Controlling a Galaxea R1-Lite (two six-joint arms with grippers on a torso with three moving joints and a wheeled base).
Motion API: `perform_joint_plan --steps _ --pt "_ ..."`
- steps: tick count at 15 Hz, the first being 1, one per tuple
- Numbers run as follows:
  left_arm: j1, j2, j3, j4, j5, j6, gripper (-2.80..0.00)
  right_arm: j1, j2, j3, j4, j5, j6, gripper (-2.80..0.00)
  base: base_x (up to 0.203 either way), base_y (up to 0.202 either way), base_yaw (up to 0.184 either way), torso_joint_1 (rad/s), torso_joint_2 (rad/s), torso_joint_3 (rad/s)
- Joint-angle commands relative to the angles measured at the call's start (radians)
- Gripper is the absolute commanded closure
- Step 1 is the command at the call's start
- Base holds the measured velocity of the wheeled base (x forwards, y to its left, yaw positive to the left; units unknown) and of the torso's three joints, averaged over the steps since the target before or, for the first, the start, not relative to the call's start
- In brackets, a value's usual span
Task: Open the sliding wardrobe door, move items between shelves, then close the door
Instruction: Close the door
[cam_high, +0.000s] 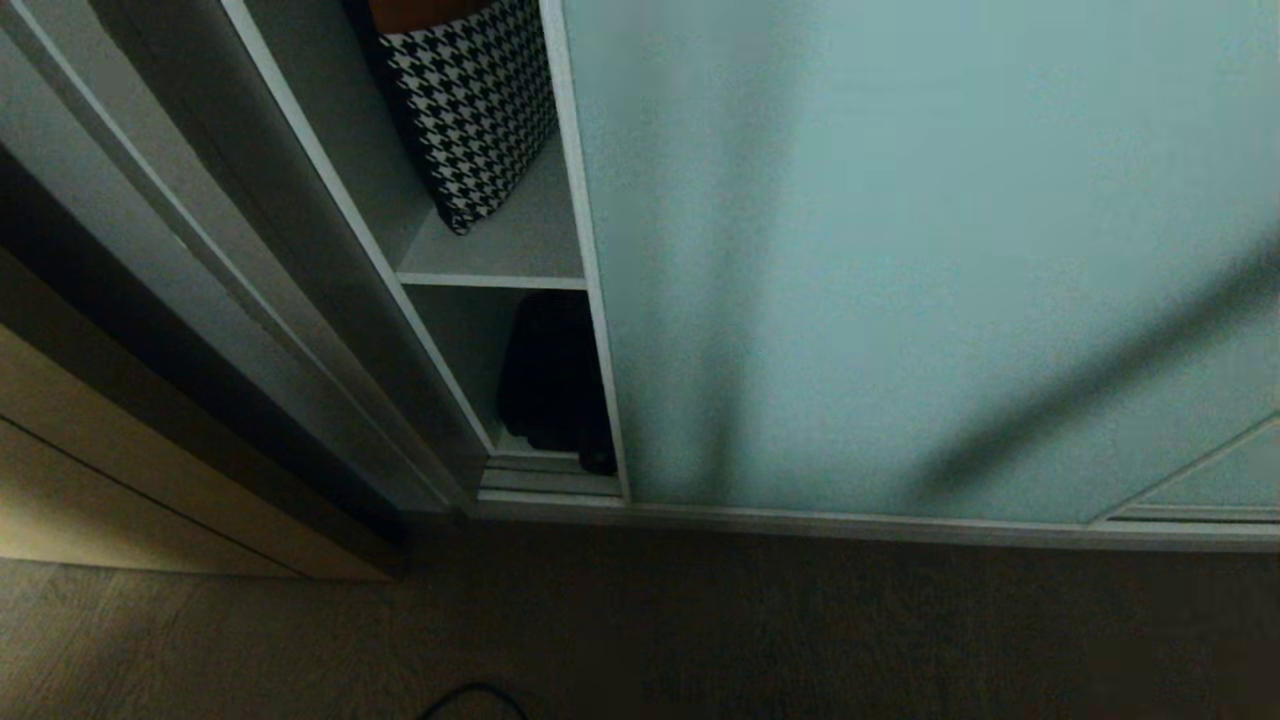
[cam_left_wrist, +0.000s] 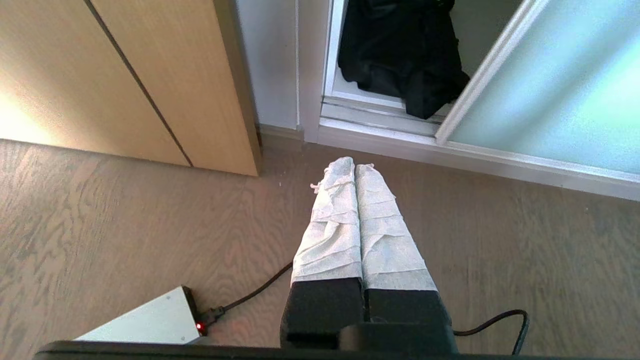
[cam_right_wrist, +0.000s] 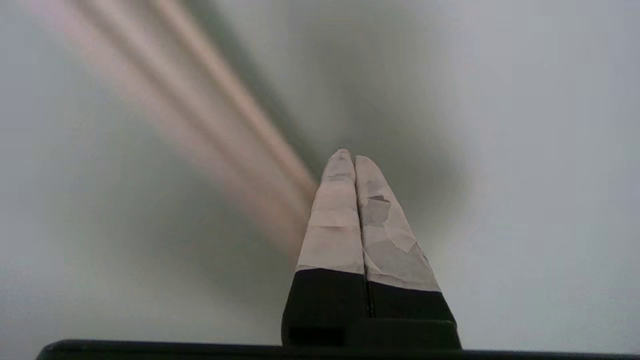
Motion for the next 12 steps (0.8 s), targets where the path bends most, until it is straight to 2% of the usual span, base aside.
perform_joint_plan --steps 1,5,12 --pt "-0.001 0.001 0.002 0.000 0.001 -0.001 0.00 0.001 -0.068 0.063 -0.032 0.014 0.005 0.00 0.000 0.000 0.000 0.000 0.00 0.000" --pt "0.000 0.001 0.002 0.000 0.001 -0.001 0.00 0.028 -0.169 0.185 -0.078 0.056 0.006 0.00 0.000 0.000 0.000 0.000 0.00 0.000" --pt "0.000 0.001 0.002 -0.001 0.001 -0.001 0.00 0.093 -0.270 0.362 -0.201 0.063 0.006 0.00 0.000 0.000 0.000 0.000 0.00 0.000"
